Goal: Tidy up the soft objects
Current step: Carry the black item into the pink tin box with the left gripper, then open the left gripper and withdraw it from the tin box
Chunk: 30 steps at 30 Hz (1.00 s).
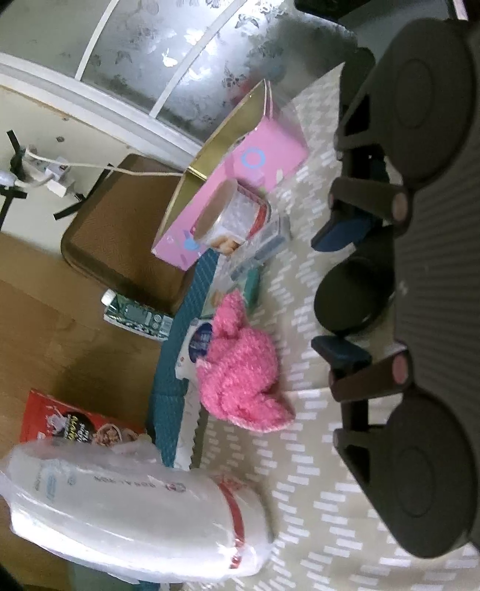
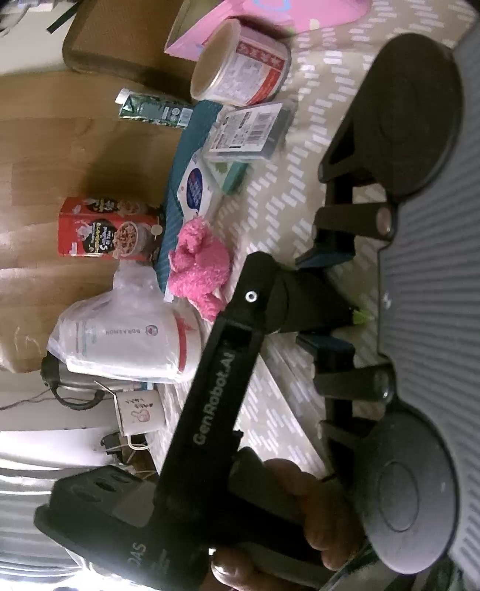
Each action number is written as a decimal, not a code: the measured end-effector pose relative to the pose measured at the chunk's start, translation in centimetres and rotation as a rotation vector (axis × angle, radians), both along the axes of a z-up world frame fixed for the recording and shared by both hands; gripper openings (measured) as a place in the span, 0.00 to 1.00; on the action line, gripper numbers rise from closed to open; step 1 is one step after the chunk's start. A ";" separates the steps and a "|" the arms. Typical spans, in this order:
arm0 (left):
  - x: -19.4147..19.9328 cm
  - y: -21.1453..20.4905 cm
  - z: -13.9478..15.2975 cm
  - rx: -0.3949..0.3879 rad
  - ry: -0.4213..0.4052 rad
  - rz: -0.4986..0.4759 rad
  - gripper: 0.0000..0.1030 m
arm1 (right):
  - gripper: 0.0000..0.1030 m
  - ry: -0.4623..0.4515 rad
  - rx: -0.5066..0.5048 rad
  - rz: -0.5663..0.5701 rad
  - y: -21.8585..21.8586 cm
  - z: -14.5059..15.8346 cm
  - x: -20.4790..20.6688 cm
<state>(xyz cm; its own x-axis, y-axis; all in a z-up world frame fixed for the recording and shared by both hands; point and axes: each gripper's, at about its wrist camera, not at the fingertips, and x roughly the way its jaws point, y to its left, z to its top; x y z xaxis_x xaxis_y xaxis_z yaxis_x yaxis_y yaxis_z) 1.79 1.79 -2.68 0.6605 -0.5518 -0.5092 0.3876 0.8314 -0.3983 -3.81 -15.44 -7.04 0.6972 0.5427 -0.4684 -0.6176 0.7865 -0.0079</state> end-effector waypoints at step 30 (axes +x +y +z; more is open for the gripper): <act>11.2 -24.8 6.6 0.061 -0.095 -0.293 0.50 | 0.39 -0.324 0.018 -0.517 -15.8 4.9 3.7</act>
